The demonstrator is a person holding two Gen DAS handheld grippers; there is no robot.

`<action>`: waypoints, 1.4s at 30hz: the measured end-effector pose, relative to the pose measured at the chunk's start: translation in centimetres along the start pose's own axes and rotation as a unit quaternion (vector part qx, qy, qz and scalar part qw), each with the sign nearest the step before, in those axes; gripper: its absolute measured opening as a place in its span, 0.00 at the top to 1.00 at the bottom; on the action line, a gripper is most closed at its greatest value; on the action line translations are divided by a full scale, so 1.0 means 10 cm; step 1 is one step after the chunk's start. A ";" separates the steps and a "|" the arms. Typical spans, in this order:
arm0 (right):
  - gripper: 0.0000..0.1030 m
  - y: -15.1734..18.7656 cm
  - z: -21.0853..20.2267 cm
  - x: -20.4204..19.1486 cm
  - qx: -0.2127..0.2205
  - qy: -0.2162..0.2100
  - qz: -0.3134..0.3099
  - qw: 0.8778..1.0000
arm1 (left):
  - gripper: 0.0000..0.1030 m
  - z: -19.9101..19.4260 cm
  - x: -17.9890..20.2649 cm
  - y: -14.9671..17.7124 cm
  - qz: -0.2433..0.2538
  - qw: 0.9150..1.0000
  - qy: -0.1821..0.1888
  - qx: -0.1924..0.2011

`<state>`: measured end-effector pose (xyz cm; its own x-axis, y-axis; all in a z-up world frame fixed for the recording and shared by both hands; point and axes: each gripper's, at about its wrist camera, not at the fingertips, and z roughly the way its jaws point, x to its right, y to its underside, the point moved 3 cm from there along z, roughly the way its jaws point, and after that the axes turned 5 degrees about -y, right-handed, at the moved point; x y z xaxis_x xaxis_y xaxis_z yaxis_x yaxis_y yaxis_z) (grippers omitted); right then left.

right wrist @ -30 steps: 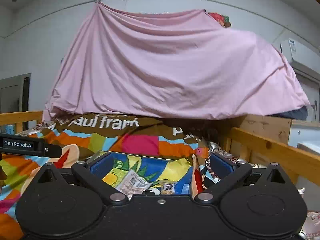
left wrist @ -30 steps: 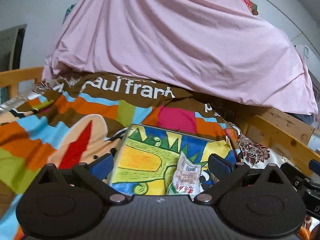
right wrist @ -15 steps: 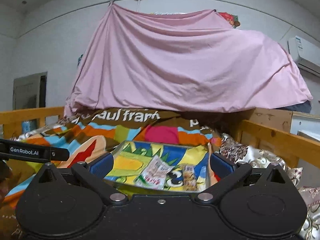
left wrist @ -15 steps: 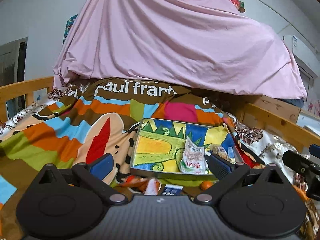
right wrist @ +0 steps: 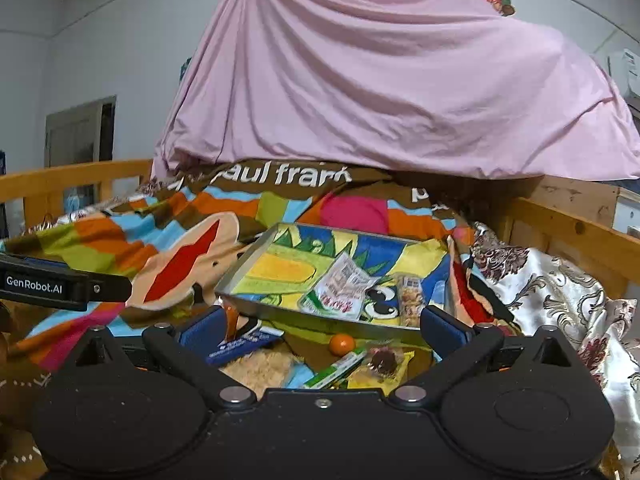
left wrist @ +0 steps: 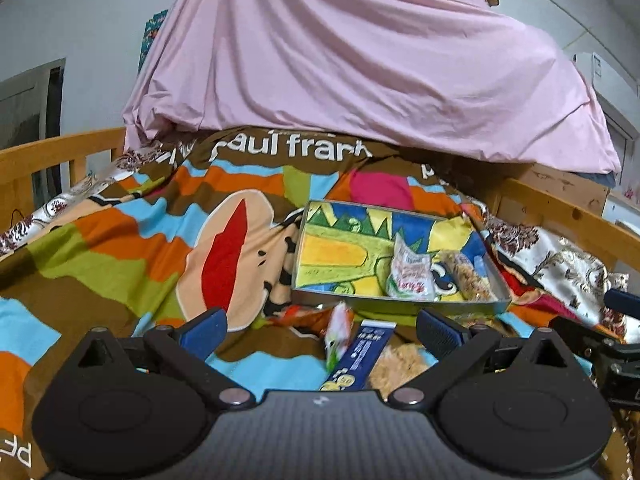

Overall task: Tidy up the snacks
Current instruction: 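Move both grippers back over the remaining snacks beside the tray, then grasp the blue milk powder stick with the left gripper while the right grasps the rice-crisp block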

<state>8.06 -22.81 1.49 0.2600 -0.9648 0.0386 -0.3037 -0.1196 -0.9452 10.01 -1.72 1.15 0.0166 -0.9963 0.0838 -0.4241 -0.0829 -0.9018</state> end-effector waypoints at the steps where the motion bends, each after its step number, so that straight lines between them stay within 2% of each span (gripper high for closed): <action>1: 0.01 0.02 0.01 -0.01 -0.004 -0.001 -0.003 1.000 | 0.00 0.01 -0.02 0.02 0.002 1.000 -0.001 -0.003; 9: 0.01 0.10 0.12 -0.11 -0.035 -0.006 -0.028 0.999 | 0.00 0.15 -0.09 0.20 0.026 0.999 0.007 -0.036; 16: 0.01 0.21 0.30 -0.16 -0.075 -0.016 -0.038 0.996 | 0.00 0.42 -0.07 0.28 0.073 0.994 0.035 -0.072; 20: 0.01 0.29 0.44 -0.23 -0.096 -0.036 -0.045 0.994 | 0.00 0.60 -0.06 0.33 0.100 0.989 0.060 -0.094; 25: 0.01 0.38 0.69 -0.35 -0.121 -0.064 -0.059 0.989 | 0.00 0.80 -0.12 0.35 0.101 0.983 0.090 -0.127; 29: 0.01 0.45 0.90 -0.43 -0.135 -0.061 -0.068 0.987 | 0.00 0.87 -0.17 0.33 0.099 0.982 0.101 -0.125; 37: 0.01 0.52 1.19 -0.53 -0.152 -0.071 -0.061 0.984 | 0.01 1.17 -0.12 0.25 0.117 0.970 0.145 -0.154; 42: 0.01 0.57 1.34 -0.60 -0.167 -0.070 -0.063 0.981 | 0.02 1.37 -0.11 0.22 0.097 0.958 0.190 -0.190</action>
<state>17.03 -14.54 -8.47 0.4319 -0.8982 0.0819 -0.5380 -0.3294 -0.7759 21.50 -1.05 -6.76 -0.3968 -0.9066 0.1435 -0.6860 0.1891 -0.7026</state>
